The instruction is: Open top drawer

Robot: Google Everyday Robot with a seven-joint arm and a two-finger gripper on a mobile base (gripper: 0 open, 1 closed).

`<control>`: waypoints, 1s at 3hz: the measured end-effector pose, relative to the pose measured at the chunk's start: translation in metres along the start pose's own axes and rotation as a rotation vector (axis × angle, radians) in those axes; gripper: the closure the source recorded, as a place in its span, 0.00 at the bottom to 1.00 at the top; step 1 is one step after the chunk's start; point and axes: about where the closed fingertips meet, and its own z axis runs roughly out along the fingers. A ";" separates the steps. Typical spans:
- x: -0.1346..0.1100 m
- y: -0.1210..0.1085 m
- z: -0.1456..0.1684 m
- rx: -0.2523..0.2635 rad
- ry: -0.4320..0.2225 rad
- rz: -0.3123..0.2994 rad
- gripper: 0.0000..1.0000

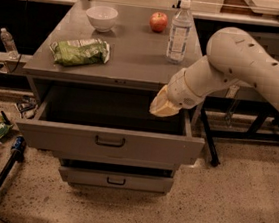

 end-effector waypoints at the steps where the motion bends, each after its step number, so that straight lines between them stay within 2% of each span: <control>1: -0.005 -0.002 0.024 0.061 -0.015 -0.037 1.00; 2: -0.013 -0.009 0.045 0.113 -0.030 -0.076 1.00; 3: -0.011 -0.016 0.070 0.112 -0.021 -0.089 1.00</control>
Offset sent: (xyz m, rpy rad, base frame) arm 0.0269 0.0529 -0.0413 0.0484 -0.2155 0.0151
